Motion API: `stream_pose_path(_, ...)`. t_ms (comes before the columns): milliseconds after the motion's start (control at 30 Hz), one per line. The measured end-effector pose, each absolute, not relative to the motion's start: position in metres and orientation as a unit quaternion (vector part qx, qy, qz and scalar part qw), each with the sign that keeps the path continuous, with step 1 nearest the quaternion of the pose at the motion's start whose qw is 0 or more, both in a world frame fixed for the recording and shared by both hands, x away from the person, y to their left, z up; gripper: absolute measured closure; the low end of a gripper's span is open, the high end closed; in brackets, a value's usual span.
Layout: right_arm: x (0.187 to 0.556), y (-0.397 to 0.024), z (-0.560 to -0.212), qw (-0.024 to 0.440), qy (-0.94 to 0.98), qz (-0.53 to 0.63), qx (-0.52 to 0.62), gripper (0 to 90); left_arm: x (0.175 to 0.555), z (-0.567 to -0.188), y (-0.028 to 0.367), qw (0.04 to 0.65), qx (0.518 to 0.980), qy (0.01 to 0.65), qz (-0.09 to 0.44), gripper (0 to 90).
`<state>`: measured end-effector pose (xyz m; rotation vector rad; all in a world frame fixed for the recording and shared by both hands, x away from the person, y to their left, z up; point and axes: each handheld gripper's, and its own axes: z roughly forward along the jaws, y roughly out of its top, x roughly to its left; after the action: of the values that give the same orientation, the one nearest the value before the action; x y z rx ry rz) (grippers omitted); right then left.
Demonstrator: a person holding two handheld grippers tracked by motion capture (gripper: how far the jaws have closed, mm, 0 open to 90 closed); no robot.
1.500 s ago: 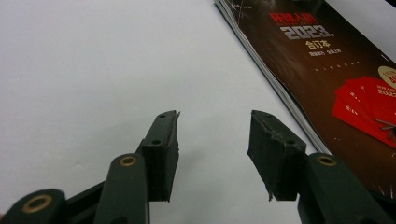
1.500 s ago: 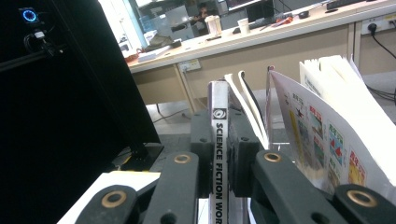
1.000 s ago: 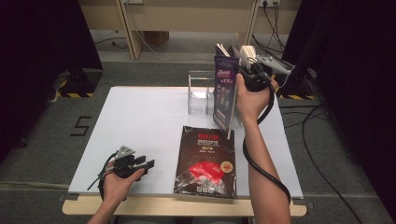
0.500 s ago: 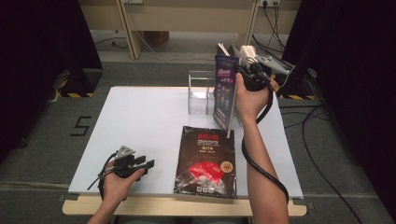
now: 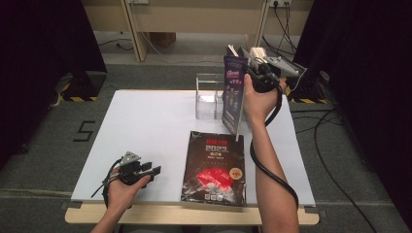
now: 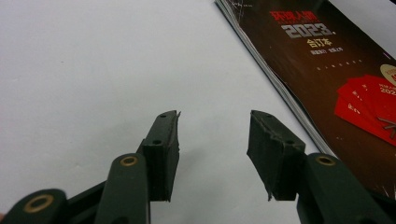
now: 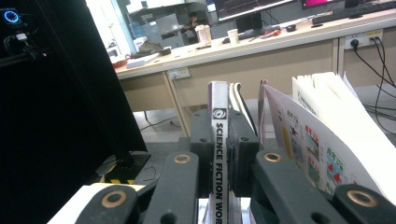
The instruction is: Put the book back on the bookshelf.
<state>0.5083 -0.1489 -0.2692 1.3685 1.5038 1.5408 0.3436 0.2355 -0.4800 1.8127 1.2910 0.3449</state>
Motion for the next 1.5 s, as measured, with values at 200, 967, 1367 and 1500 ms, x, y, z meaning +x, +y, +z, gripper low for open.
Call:
stream_pose_path(200,0.511,-0.146,-0.27,0.295,0.565,0.577,0.511,83.2,0.344,-0.48,0.235,0.43,0.727,0.517,0.138,52.4)
stream_pose_path(967,0.522,-0.142,-0.267,0.303,0.56,0.578,0.51,83.2,0.344,-0.48,0.235,0.431,0.727,0.517,0.138,52.5)
stream_pose_path(1367,0.527,-0.139,-0.269,0.305,0.559,0.576,0.513,83.2,0.344,-0.48,0.235,0.43,0.727,0.517,0.138,52.5)
stream_pose_path(1500,0.53,-0.139,-0.27,0.307,0.557,0.576,0.513,83.2,0.344,-0.48,0.236,0.43,0.728,0.516,0.138,52.5)
